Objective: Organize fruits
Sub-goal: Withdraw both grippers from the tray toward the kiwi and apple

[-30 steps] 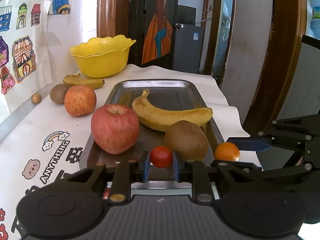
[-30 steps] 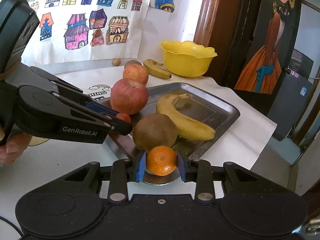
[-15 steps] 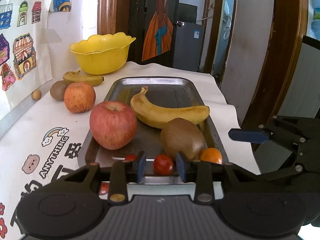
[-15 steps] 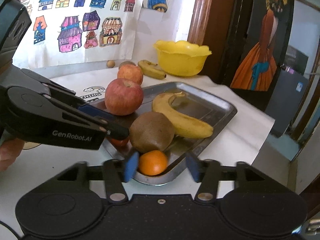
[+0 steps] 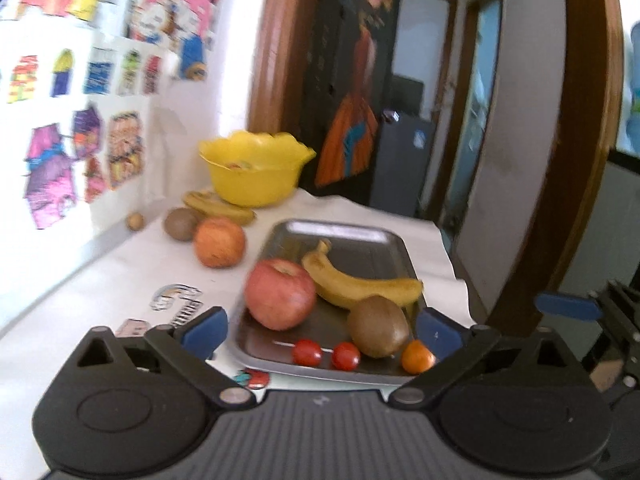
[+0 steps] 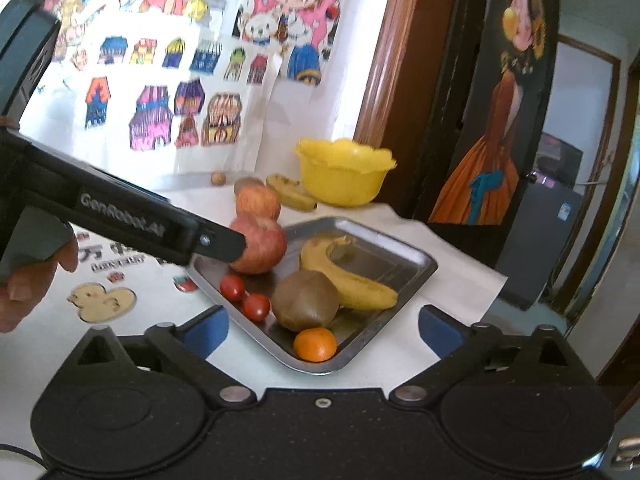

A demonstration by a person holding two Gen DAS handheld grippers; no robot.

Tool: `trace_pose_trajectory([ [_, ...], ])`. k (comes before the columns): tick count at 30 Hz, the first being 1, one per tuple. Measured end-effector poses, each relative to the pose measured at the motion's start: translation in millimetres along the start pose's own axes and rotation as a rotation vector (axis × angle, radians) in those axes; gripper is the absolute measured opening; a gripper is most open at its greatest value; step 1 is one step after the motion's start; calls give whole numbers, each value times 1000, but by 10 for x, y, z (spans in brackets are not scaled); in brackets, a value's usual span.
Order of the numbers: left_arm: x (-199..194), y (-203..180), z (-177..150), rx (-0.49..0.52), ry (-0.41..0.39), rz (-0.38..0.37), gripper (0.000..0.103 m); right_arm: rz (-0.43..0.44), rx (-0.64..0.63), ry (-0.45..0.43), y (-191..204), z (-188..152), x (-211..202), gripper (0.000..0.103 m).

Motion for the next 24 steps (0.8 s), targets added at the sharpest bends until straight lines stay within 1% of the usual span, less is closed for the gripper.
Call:
trace_pose_trajectory([
  [4,-253,149,-5,-46,-34,32,102,-30,26,-27,85,51,-245,102],
  [7,-412,233,-49,-42,-54,64,102,-50,50,-39,177,81,-419,102],
  [11,-642,364,-167,-29,-78,105,103,-52,60,-23,340,66,-601,102],
  [15,-814,535,-295,-45,-73,135,103,-77,71,-5,519,25,-733,102],
  [19,-927,704,-393,-71,-59,162,103,-83,122,14,638,-32,-819,102],
  [24,-1092,842,-546,-94,-39,169,103,-92,151,35,788,-116,-927,102],
])
Point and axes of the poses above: each gripper's, at about its wrist camera, not at the fingertips, and x roughly the way its jaws point, y to its left, z to its top, the point moved 5 cm from there along x, roughly the way its jaws point, and after that the axes turned 1 degree about -y, right-handed, at the moved point
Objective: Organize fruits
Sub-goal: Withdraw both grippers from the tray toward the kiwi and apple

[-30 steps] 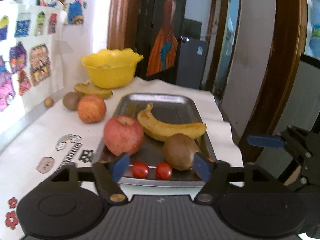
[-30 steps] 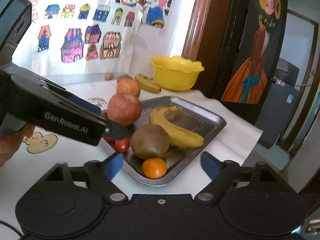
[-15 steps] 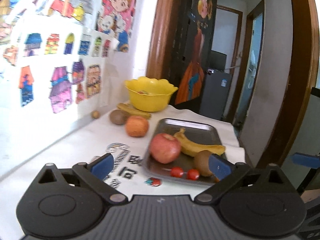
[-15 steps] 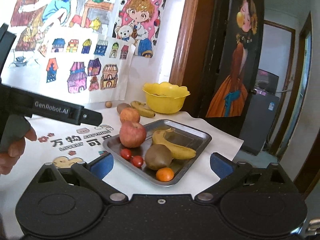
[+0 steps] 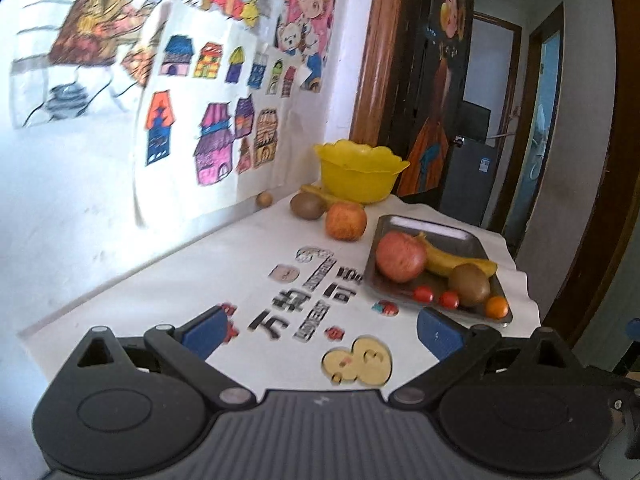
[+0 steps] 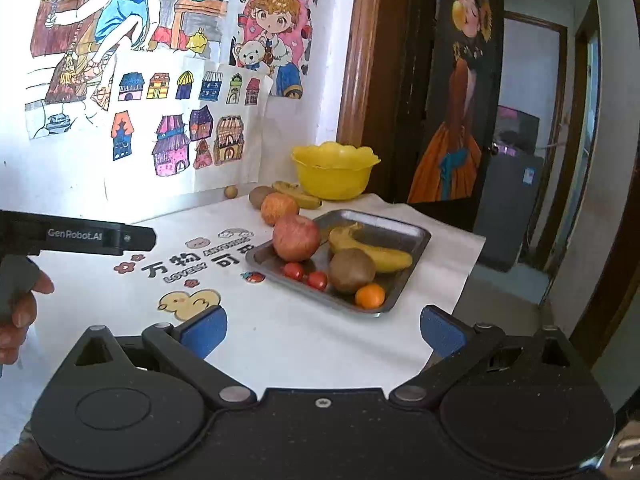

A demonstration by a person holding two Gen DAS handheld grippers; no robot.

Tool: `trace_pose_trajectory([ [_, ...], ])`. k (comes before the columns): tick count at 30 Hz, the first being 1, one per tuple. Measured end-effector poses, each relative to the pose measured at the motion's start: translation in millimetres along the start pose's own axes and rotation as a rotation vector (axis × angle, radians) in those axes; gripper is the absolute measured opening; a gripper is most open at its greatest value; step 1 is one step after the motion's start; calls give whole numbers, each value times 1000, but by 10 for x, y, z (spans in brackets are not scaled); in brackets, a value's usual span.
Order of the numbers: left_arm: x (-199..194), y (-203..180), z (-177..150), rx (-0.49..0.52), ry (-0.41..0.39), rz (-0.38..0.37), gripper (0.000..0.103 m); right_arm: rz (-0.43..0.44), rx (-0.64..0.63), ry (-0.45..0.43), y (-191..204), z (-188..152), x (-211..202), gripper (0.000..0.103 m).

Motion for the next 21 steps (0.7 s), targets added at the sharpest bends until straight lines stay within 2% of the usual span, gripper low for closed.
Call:
trace_pose_trajectory([
  [7,-175,125,-214,40,18,-16,103,-9,32,28,186,-182,-174,102],
  [12,-215,242,-225,32,22,17,103,22,59,56,284,-242,-187,102],
  [16,-31,376,-162,32,44,47,103,27,152,76,243,-233,-10,102],
  [21,461,534,5,68,74,75,103,56,280,80,164,-242,415,102],
])
Point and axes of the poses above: each gripper's, at about its wrist camera, not at the fingertips, and x roughly the way its jaws point, y to its left, z to its top, the point moved 5 cm from there along x, roughly the way its jaws point, and after that the axes turned 1 degree about -y, right-handed, at the moved point
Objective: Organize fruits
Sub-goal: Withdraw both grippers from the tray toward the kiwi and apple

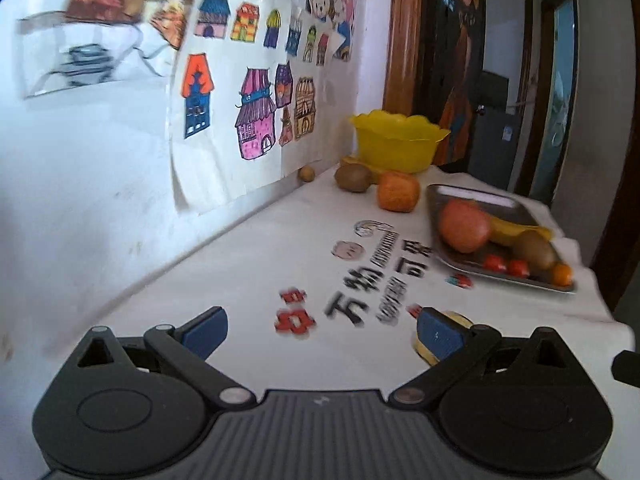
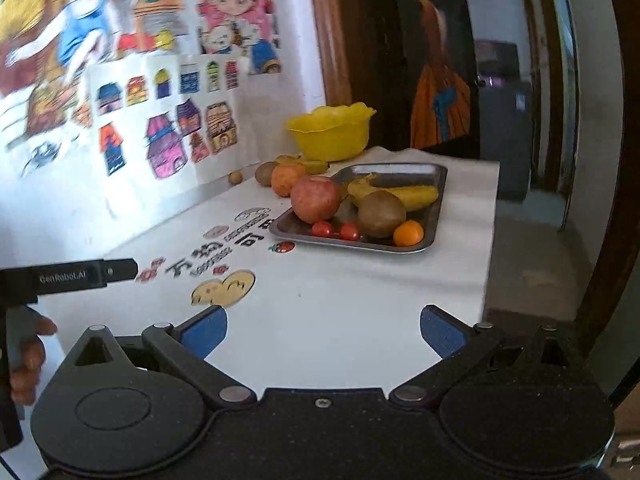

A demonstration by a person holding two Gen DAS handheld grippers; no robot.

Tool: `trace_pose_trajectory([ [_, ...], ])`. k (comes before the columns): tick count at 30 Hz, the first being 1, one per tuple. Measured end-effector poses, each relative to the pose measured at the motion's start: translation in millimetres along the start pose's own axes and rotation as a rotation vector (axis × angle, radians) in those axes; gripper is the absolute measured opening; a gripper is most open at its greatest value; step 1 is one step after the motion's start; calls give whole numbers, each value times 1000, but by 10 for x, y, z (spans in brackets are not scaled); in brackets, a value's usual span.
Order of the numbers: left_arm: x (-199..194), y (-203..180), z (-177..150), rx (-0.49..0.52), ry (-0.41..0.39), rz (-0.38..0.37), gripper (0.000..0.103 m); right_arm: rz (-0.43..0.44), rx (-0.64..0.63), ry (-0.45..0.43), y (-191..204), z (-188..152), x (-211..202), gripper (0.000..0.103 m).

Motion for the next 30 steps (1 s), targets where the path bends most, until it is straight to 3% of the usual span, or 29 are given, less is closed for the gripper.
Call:
trace_pose_trajectory([
  [9,993,-63,650,112,-25,-69,103,83,56,-15,-68,444,914,102],
  [12,1194,-172,872,111,47,-88,103,51,61,38,-62,619,1100,102],
  [17,1309,-280,1219,158,158,-93,103,-89,81,188,-11,965,1278,102],
  [20,1365,-300,1374,188,232,-86,103,-172,162,279,30,1129,1280,102],
  [25,1495,-305,1530,226,316,-87,103,-228,256,428,201,1197,1318,102],
  [30,1737,-325,1612,245,353,-74,103,-236,279,437,366,1280,1402,102],
])
Point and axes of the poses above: each gripper's, at about its wrist camera, not at the fingertips, and x roughly the way its jaws point, y to its left, z to its top, the point moved 5 cm from there along x, roughly the way its jaws point, and after that the axes turned 1 degree about -y, right-handed, at the moved point
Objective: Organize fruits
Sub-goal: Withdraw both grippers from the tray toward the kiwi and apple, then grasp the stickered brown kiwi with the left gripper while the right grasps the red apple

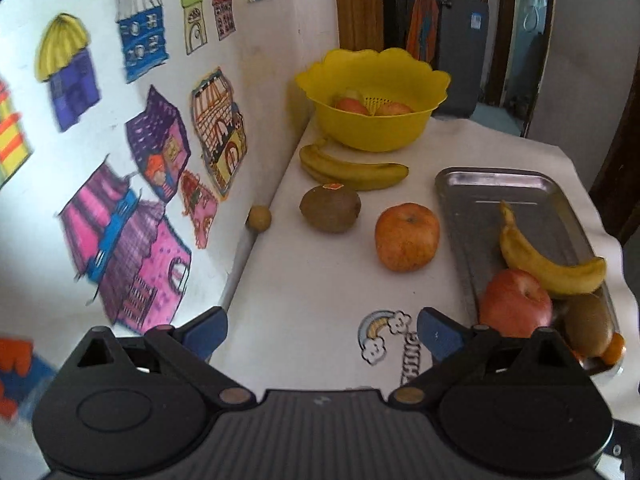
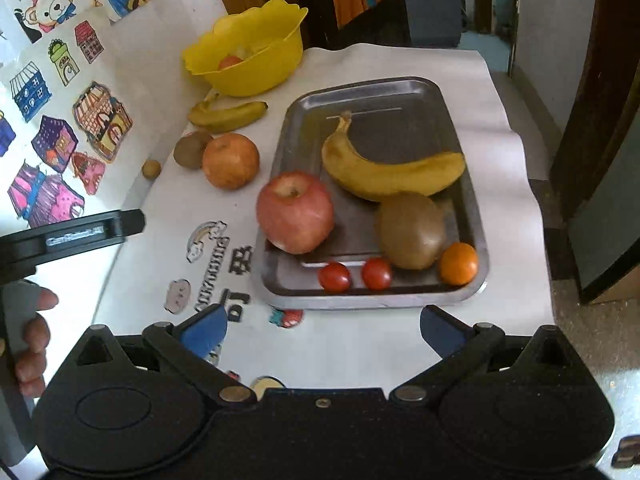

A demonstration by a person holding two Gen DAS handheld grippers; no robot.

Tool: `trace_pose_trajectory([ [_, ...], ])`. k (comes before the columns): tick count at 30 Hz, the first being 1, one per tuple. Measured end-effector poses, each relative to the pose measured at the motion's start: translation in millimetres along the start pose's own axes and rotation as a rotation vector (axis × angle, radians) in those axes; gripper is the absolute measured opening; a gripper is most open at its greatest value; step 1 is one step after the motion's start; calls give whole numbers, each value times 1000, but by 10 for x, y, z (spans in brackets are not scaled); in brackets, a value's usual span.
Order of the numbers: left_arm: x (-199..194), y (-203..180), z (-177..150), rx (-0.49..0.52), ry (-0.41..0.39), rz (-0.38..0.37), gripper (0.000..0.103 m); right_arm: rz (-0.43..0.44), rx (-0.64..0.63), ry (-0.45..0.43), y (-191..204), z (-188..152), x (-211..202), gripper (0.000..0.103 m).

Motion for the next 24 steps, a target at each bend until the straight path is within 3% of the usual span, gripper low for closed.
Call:
trace_pose_trajectory([
  [5,291,49,174,-16,-7,6,103,-9,-63,-108,202,154,123,102],
  [12,696,97,414,-47,-60,-10,103,59,-341,-278,567,408,355,102],
  [18,952,40,630,-69,-107,-37,102,57,-457,-269,728,780,751,102],
  [24,1279,29,839,-75,-77,-63,102,28,-435,-231,873,941,1240,99],
])
Point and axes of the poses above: each gripper's, at about its wrist camera, not at the fingertips, and x roughly the way its jaws point, y to its left, z to its top, the point moved 5 cm from there along x, roughly the way its jaws point, and after that the axes turned 1 degree about -y, right-handed, at the moved point
